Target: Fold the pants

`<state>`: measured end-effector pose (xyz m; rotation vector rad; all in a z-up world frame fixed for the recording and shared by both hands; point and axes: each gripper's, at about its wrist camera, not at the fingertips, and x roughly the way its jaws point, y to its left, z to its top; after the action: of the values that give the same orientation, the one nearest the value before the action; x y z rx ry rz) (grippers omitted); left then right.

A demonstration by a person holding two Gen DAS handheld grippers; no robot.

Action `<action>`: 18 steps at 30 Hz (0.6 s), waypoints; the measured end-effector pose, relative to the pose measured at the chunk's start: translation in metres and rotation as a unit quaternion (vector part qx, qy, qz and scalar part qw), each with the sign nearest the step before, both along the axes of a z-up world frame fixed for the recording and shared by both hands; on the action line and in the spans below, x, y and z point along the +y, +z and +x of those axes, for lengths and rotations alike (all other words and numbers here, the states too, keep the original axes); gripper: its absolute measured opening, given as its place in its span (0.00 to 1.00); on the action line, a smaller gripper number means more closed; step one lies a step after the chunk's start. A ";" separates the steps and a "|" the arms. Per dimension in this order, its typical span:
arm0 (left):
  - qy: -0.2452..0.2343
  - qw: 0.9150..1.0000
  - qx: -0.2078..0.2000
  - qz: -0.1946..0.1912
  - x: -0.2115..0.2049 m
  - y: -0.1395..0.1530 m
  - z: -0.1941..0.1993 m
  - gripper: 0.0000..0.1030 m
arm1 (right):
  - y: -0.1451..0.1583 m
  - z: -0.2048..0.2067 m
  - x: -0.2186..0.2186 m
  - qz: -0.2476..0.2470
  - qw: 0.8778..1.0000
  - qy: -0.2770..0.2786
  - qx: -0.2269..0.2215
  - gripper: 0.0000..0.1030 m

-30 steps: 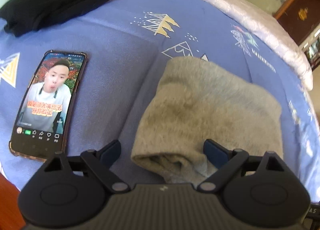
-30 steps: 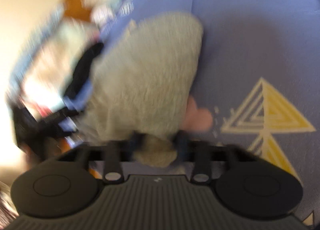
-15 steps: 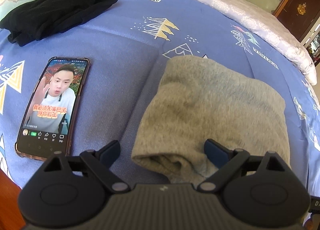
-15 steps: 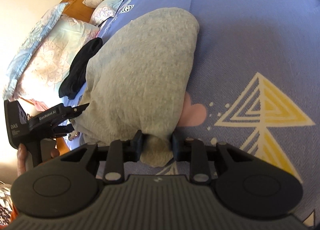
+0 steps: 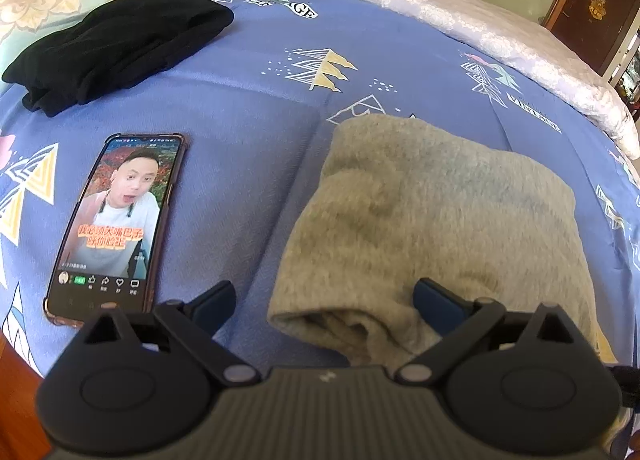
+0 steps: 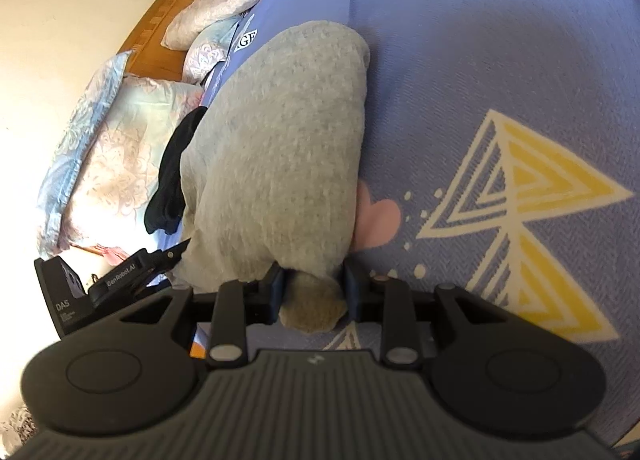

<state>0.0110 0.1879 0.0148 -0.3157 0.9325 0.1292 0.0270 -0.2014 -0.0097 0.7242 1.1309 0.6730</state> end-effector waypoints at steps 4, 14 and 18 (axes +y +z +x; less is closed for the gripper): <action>0.001 1.000 -0.001 0.002 0.000 -0.001 -0.002 0.98 | 0.000 0.000 -0.001 0.008 1.000 -0.003 0.000 0.34; 0.005 1.000 -0.003 0.005 -0.001 -0.001 -0.004 1.00 | -0.003 -0.002 -0.005 0.022 1.000 -0.011 0.000 0.35; 0.007 1.000 -0.003 0.008 -0.002 0.000 -0.004 1.00 | -0.003 -0.004 -0.009 0.025 1.000 -0.013 0.002 0.35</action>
<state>0.0067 0.1855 0.0145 -0.3070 0.9233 0.1480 0.0232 -0.2100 -0.0129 0.7815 1.1095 0.6807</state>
